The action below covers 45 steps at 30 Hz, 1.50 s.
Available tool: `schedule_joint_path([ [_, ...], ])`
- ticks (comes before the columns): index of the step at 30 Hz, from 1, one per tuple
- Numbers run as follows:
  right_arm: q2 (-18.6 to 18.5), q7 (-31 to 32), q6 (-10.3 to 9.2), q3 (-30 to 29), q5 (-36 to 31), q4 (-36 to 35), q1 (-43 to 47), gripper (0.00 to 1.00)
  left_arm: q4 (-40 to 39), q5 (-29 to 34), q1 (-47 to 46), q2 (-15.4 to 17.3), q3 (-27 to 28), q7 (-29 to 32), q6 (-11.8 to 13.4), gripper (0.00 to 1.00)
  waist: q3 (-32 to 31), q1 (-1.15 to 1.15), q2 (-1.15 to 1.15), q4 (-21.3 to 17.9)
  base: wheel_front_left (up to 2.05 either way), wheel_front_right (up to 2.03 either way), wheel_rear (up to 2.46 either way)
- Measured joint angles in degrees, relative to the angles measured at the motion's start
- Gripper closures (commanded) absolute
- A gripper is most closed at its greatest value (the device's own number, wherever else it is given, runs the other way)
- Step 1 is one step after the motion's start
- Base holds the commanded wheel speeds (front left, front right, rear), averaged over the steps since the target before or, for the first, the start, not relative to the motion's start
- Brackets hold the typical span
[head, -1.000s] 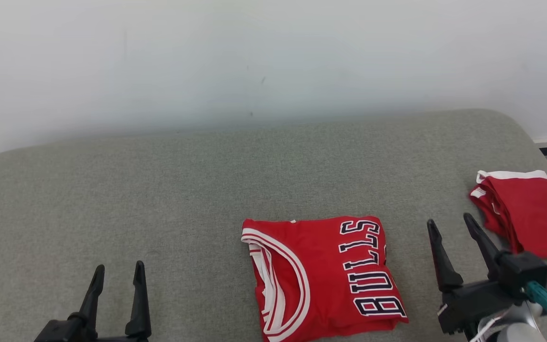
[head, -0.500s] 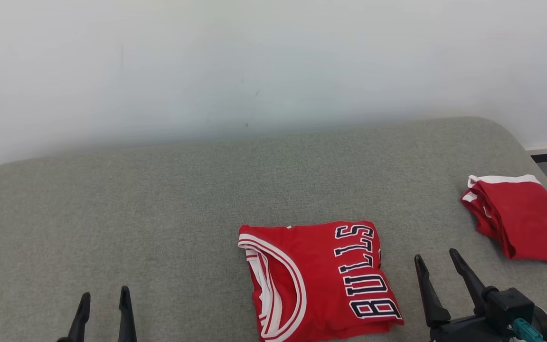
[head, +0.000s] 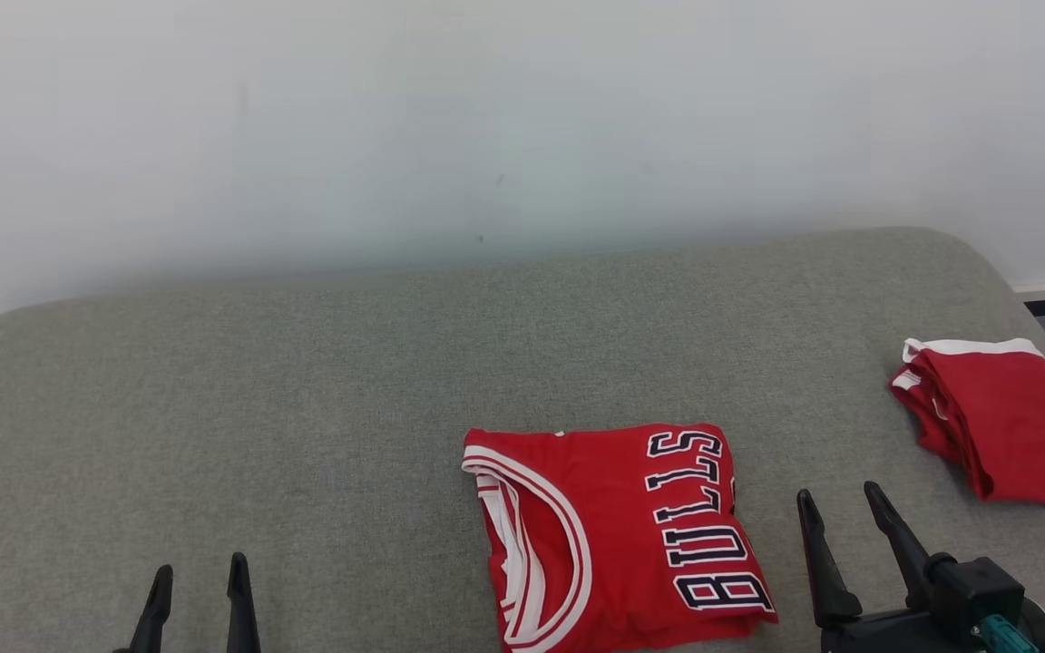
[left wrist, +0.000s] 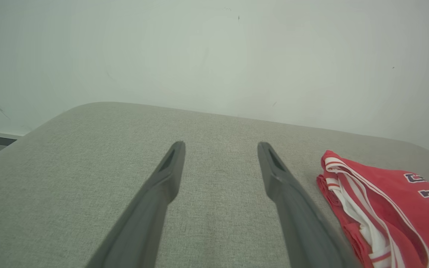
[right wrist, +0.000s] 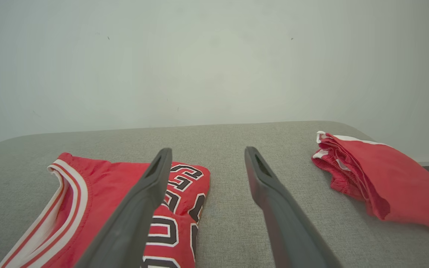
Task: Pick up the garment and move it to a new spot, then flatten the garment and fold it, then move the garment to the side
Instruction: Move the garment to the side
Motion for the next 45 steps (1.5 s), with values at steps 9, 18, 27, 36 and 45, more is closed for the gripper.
schedule_joint_path([
  [9, 0.91, -0.05, 0.00, -0.20, -0.07, 0.35, 0.09, 0.00, -0.21, 0.07, 0.08, 0.00, -0.42, 0.00, 0.37, 0.00, 0.16, 0.00, 0.00, 0.22, 0.00, 0.00, 0.00],
  [18, 1.18, -0.05, 0.00, -0.55, -0.08, 0.87, 0.09, 0.00, -0.65, 0.07, 0.29, 0.00, -0.98, 0.00, 0.69, 0.00, 0.35, 0.00, 0.00, 0.58, 0.00, 0.00, 0.00],
  [27, 0.84, -0.07, 0.00, -0.70, -0.25, 1.29, 0.03, 0.00, -1.21, -0.07, 0.71, 0.00, -1.75, 0.00, 1.44, 0.00, 0.81, 0.00, 0.00, 0.89, 0.00, 0.00, 0.00],
  [36, -2.16, 9.22, 0.00, 1.15, 3.75, 2.86, -5.06, 0.00, -1.57, -0.49, 0.66, 0.00, -3.02, 0.00, 1.65, 0.00, 2.05, 0.00, 0.00, 1.74, 0.00, 0.00, 0.00],
  [45, -4.67, 28.07, 0.00, 3.33, 10.20, 7.73, -11.22, 0.00, -1.69, -0.75, 0.13, -0.01, -4.35, 0.00, 1.67, 0.00, 3.96, 0.01, 0.00, 3.39, 0.00, 0.00, 0.00],
])
